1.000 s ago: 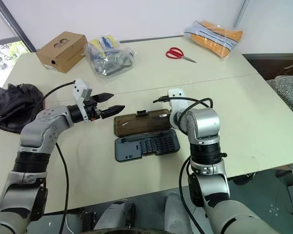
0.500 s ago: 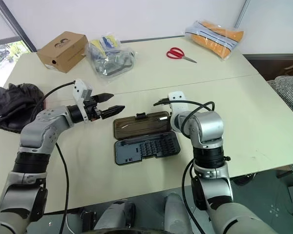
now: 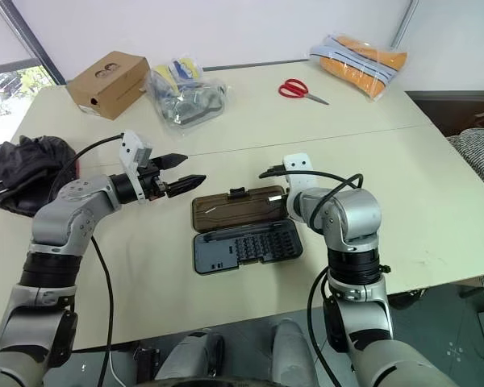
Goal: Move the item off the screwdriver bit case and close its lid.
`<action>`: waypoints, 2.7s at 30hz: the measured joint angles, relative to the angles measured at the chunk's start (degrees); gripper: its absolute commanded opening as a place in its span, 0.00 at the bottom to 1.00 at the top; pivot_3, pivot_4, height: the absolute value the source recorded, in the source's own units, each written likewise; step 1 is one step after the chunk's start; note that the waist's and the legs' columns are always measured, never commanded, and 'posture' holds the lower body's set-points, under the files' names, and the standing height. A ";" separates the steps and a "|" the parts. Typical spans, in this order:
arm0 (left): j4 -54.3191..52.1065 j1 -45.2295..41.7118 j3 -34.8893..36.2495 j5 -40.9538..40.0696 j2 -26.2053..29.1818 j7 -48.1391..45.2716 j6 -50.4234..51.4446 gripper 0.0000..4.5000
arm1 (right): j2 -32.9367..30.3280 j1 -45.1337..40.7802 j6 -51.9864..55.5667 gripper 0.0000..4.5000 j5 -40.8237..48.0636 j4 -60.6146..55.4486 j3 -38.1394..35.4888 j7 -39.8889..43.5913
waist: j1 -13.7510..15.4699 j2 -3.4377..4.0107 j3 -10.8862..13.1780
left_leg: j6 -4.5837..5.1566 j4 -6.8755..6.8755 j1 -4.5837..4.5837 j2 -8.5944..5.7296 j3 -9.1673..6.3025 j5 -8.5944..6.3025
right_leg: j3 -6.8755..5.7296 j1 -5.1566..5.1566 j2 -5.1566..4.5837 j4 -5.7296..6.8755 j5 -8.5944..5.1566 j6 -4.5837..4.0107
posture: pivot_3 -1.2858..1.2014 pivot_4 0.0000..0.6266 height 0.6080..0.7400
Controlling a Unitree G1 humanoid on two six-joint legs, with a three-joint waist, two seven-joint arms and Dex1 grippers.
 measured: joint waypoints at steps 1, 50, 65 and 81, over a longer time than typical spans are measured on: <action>-0.06 0.10 0.00 -0.02 0.22 -0.17 0.15 1.00 | -0.31 0.08 0.00 0.42 0.41 0.00 -0.11 -0.37 | 0.02 0.00 0.00 | 0.00 0.00 0.00 0.00 0.00 0.00 | 0.00 0.00 0.00 0.00 0.00 0.00 | 0.52 0.24 1.00; -9.39 5.30 -13.39 -5.62 7.97 -24.66 5.89 0.01 | -16.50 4.34 -23.51 1.00 2.17 -9.67 5.59 20.81 | 0.20 -0.01 0.02 | 0.05 0.00 0.04 0.02 0.16 -0.02 | 0.02 0.03 0.03 -0.21 -0.01 0.00 | 0.52 0.24 1.00; 2.35 6.54 -19.23 5.07 3.94 -26.15 -10.20 0.01 | -24.94 -6.48 -45.87 1.00 -3.91 9.62 20.60 47.01 | 0.36 -0.01 0.03 | 0.06 0.05 0.12 0.04 0.15 -0.02 | -0.08 0.41 0.04 -0.76 -0.01 0.00 | 0.52 0.24 1.00; 2.06 6.98 -18.59 5.22 3.40 -24.97 -10.23 0.01 | -17.79 -16.41 -74.56 1.00 -18.65 48.86 27.62 61.96 | 0.17 0.00 0.02 | 0.04 0.07 0.15 0.04 0.08 -0.01 | -0.13 0.45 0.04 -0.76 -0.01 0.00 | 0.52 0.24 1.00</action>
